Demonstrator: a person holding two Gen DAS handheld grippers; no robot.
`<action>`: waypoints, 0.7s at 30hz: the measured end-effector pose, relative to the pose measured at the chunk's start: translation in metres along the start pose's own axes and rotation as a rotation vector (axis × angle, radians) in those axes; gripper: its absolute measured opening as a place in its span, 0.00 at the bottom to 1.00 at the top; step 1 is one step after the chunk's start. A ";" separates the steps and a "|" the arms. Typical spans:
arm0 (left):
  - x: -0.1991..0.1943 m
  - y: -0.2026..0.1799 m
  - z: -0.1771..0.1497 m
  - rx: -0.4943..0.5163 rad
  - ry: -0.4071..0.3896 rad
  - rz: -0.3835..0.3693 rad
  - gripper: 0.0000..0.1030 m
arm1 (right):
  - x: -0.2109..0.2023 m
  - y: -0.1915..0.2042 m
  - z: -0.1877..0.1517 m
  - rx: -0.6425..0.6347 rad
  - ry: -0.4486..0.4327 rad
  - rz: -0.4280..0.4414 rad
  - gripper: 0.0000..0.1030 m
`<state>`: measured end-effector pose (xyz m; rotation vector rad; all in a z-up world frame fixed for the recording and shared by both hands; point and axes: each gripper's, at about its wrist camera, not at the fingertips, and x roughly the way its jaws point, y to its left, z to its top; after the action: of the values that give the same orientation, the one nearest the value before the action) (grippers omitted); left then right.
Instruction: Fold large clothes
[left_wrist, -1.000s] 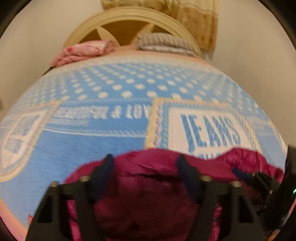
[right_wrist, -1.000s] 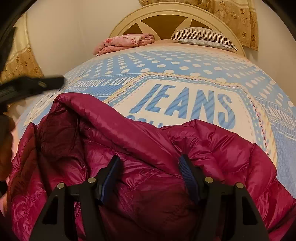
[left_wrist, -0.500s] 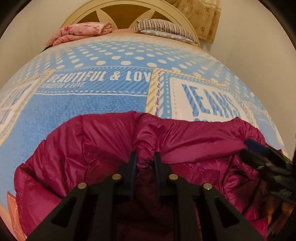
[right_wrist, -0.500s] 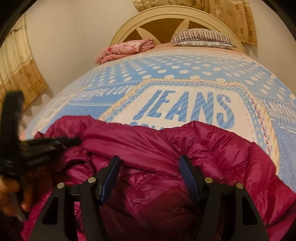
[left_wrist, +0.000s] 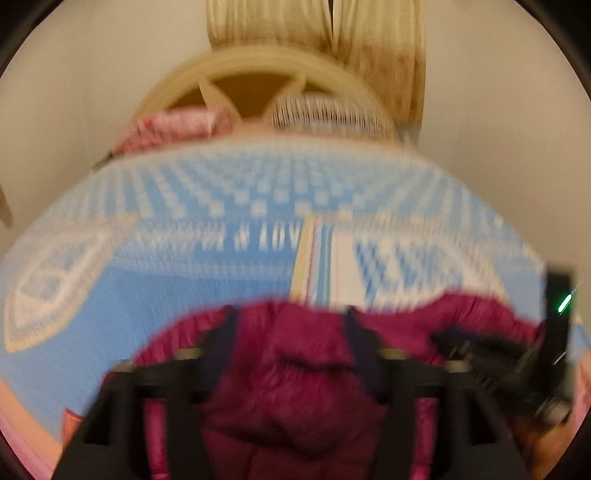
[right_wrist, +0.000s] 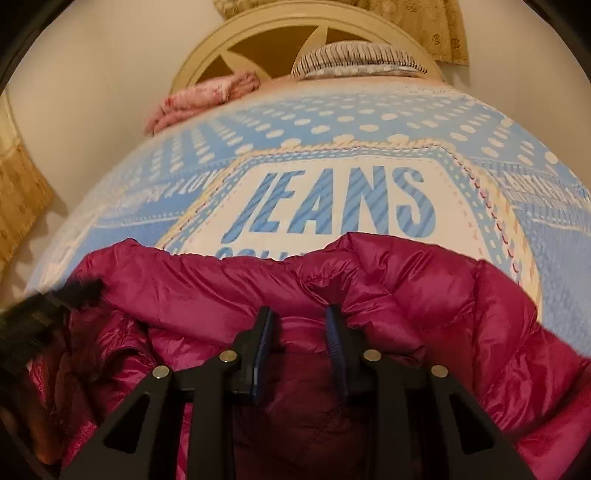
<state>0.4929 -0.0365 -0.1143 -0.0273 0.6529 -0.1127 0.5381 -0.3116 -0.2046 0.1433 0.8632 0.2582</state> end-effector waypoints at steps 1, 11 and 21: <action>-0.005 -0.006 0.006 -0.002 -0.028 -0.007 0.80 | 0.000 -0.003 -0.001 0.012 -0.004 0.013 0.30; 0.078 -0.029 -0.020 0.039 0.221 -0.074 0.50 | -0.001 -0.015 -0.003 0.077 -0.023 0.089 0.30; 0.095 -0.032 -0.035 0.047 0.263 -0.061 0.52 | 0.002 -0.010 -0.003 0.053 -0.006 0.055 0.30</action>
<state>0.5432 -0.0785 -0.1979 0.0137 0.9117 -0.1923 0.5386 -0.3202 -0.2109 0.2174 0.8617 0.2865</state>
